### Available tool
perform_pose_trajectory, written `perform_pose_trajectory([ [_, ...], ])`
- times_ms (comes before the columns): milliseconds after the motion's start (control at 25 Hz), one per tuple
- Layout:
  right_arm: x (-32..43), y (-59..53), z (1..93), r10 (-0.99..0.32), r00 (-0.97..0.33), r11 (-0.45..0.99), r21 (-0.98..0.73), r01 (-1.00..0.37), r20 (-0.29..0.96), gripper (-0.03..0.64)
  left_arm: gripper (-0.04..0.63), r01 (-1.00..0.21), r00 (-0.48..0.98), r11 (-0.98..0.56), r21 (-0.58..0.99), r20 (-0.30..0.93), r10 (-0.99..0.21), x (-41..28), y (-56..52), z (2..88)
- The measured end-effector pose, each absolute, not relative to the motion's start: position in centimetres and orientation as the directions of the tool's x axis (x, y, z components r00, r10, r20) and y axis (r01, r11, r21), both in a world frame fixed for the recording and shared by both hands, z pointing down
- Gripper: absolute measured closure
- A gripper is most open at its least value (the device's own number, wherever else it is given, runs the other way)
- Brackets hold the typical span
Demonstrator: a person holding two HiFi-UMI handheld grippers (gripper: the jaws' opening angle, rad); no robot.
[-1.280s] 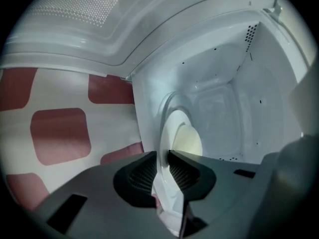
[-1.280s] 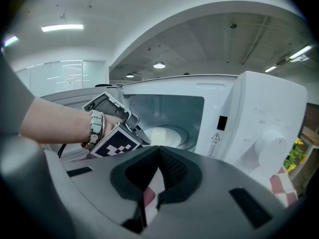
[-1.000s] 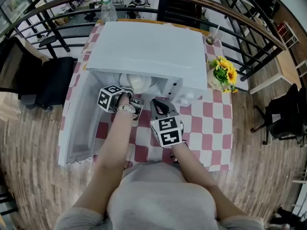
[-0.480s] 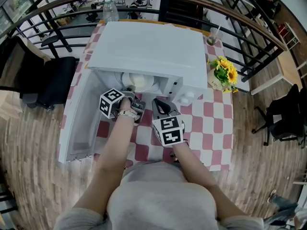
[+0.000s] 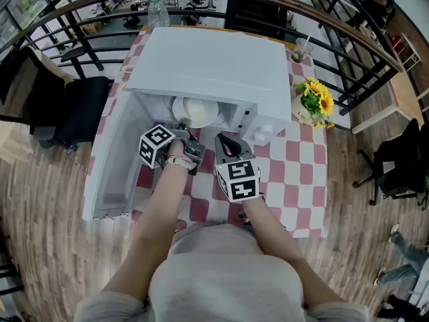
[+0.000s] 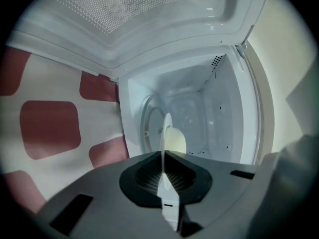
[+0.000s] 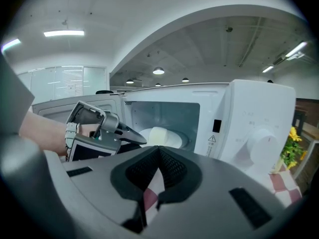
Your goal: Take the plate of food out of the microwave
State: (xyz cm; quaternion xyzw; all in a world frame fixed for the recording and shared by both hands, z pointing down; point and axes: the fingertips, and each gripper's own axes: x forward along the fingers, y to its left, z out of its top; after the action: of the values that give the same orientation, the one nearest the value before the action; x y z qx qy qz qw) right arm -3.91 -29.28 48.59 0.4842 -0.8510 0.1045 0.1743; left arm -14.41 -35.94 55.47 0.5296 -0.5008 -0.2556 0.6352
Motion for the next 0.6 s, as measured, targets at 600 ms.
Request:
perform_pose_trajectory([
  [600, -3.4, -28.6, 47.0, -0.805, -0.483, 0.505, -0.030, -0.863, 0.345, 0.595, 0.583, -0.197, 0.383, 0.224, 0.954, 0.285, -0.879, -13.8, -32.5, 53.4],
])
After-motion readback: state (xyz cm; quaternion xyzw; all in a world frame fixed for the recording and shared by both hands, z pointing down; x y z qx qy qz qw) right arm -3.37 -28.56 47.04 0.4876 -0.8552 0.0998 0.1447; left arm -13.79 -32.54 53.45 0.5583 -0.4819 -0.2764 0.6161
